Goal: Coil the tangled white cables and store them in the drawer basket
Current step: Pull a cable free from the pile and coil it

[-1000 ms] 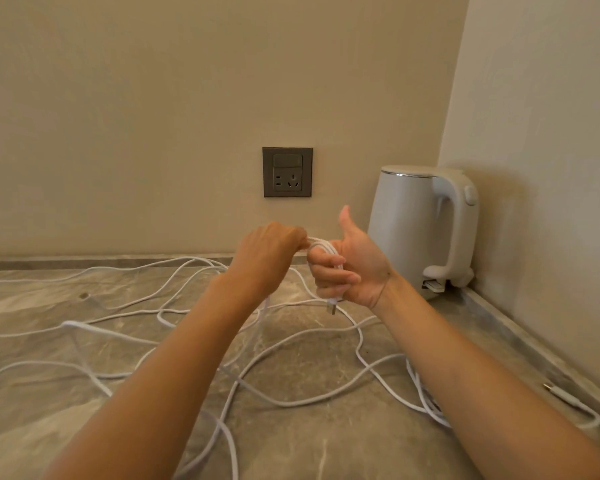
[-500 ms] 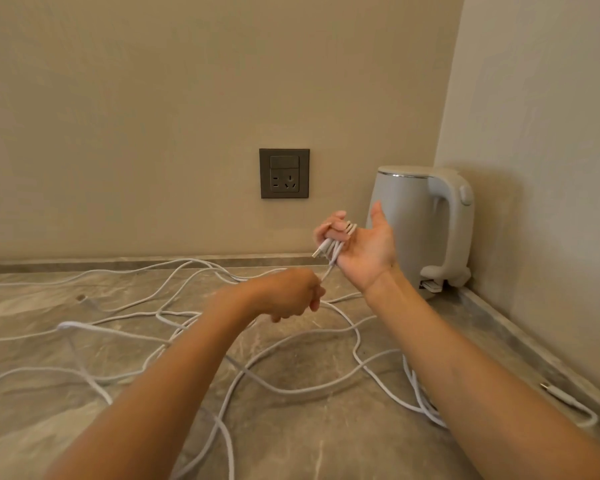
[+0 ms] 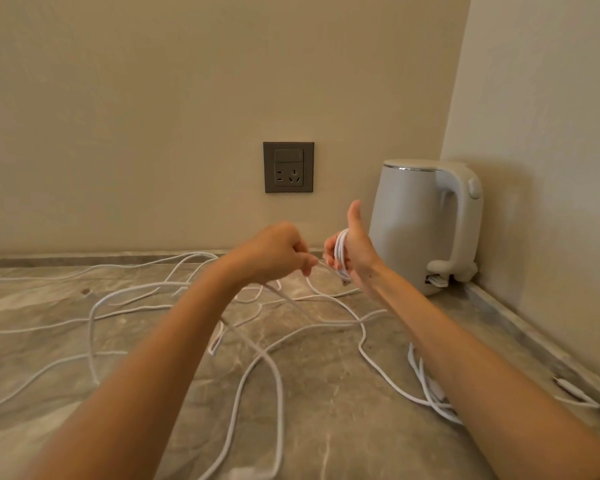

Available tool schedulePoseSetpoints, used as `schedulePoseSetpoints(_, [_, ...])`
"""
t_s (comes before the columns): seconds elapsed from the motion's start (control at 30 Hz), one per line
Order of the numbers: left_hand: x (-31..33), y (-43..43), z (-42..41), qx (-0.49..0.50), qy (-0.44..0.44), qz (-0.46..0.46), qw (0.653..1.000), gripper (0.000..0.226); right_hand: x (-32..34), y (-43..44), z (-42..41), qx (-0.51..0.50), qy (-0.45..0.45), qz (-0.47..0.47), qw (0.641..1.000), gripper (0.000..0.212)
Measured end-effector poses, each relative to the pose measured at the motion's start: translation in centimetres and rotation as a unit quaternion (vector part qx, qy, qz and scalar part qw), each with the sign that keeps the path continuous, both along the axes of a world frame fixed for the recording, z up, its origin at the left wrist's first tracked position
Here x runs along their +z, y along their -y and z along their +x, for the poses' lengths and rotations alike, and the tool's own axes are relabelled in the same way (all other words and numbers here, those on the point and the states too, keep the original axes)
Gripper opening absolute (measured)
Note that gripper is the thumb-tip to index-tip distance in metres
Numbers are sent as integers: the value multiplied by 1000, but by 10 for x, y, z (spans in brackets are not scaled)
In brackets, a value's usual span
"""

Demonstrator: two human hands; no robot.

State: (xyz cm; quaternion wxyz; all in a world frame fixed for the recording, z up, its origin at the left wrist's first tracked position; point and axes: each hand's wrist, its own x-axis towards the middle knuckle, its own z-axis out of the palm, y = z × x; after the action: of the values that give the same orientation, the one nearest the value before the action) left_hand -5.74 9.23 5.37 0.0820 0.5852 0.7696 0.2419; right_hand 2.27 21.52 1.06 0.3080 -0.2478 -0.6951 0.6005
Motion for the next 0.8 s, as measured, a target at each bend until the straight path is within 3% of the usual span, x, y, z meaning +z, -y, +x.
schedulePoseSetpoints(0.23, [0,-4,-5,39,-67,127,989,28,5,5,-1,104,119,56,986,88])
schedulePoseSetpoints(0.33, [-1,-5,-8,53,-101,164,980,30,8,7,3,186,130,19,974,90])
schedulePoseSetpoints(0.47, [-3,-3,-8,52,-104,212,970,30,13,8,11,295,73,-98,948,86])
schedulePoseSetpoints(0.6, [-4,-4,-7,14,-119,225,967,25,14,10,11,370,-35,-233,899,88])
schedulePoseSetpoints(0.67, [-6,-6,-9,7,-135,203,970,25,13,12,9,390,-88,-291,869,79])
schedulePoseSetpoints(0.73, [-9,-8,-12,14,-153,174,973,23,11,12,7,428,-136,-365,816,66])
schedulePoseSetpoints(0.8, [-13,-10,-14,16,-173,143,974,21,9,11,4,466,-174,-420,759,70])
